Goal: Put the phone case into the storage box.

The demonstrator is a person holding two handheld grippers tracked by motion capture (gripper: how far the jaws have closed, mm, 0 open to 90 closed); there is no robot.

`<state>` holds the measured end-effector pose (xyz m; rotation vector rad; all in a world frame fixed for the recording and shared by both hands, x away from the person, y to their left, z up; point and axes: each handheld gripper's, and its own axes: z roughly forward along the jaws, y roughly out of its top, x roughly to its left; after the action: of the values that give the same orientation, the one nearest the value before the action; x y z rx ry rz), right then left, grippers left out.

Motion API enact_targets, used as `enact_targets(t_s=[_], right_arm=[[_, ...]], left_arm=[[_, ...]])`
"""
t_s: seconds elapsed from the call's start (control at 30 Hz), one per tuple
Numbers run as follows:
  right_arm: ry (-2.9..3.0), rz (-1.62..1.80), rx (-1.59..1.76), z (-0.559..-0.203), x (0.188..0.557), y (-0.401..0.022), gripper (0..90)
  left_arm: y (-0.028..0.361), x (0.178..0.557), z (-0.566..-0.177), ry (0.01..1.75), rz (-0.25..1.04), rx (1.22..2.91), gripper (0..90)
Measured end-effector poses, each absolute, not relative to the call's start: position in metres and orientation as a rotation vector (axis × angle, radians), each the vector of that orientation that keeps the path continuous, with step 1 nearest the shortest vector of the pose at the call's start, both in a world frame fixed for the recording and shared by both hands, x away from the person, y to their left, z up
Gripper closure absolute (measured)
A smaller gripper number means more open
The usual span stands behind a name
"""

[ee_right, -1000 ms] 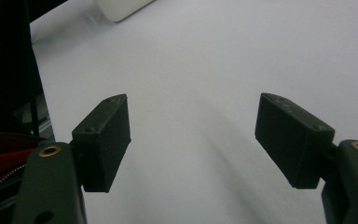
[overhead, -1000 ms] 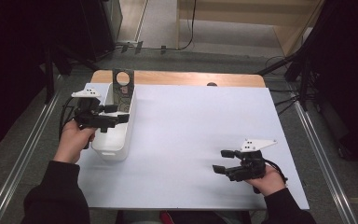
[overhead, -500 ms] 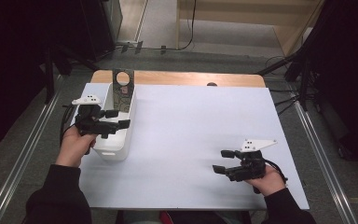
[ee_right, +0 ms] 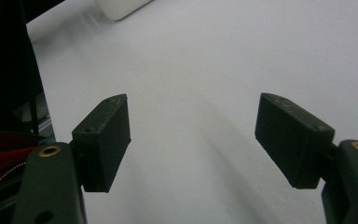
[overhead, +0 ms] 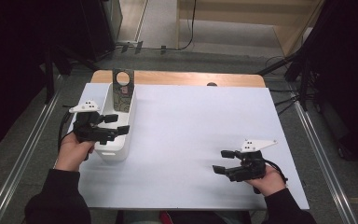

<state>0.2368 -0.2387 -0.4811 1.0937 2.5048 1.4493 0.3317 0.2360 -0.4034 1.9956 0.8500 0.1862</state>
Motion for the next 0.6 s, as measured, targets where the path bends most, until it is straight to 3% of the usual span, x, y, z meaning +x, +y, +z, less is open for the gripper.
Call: enact_targets(t_s=[0.6], right_arm=[[2.511,1.447,1.088,-0.481,0.237,-0.238,25.4]], left_arm=[[0.238,0.313,-0.414,0.818,0.184,2.028,25.6]])
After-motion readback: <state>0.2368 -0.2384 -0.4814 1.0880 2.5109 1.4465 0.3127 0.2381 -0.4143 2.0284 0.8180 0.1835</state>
